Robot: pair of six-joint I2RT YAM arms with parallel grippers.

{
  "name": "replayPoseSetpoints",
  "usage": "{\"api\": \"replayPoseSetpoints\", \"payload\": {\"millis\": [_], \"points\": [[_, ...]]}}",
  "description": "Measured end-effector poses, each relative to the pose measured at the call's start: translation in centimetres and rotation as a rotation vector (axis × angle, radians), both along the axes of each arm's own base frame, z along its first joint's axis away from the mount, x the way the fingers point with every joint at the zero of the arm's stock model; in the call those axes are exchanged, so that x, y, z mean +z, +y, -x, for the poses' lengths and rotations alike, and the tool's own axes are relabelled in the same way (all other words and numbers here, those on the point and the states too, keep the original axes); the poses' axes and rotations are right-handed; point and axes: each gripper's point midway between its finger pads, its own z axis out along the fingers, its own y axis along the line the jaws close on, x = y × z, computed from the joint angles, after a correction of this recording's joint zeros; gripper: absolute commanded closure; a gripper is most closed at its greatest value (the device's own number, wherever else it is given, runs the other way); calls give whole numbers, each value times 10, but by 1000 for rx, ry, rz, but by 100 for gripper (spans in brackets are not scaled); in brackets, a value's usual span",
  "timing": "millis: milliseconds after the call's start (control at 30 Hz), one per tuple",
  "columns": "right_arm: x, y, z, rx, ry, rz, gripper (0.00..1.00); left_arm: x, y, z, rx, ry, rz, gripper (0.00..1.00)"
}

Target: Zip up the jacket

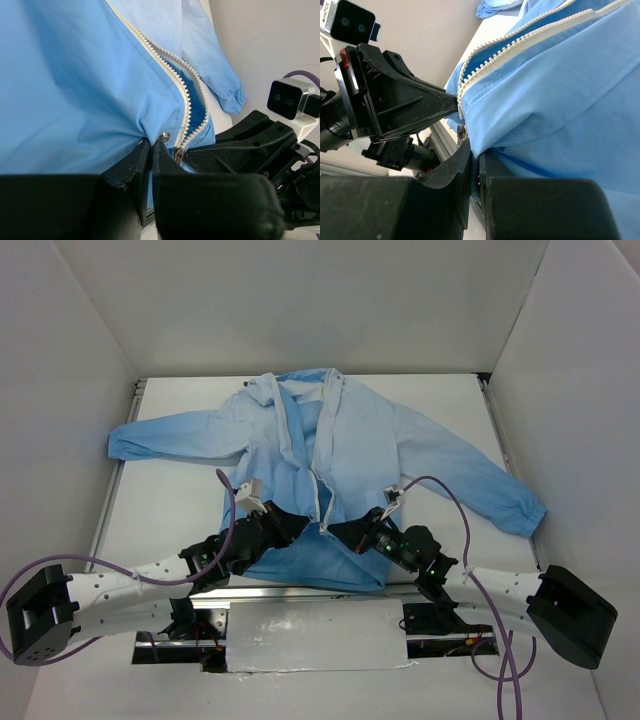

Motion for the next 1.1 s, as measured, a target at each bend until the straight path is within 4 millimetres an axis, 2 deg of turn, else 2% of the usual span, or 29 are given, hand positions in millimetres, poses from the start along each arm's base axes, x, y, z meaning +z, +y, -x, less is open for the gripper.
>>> {"api": "replayPoseSetpoints", "payload": {"millis": [400, 767, 1100], "points": [[-3, 0, 0, 0, 3, 9, 100, 0, 0, 0, -1, 1, 1, 100], [0, 1, -2, -4, -10, 11, 100, -7, -1, 0, -4, 15, -19, 100], [3, 1, -5, -12, -22, 14, 100, -5, -4, 2, -22, 17, -11, 100]]}}
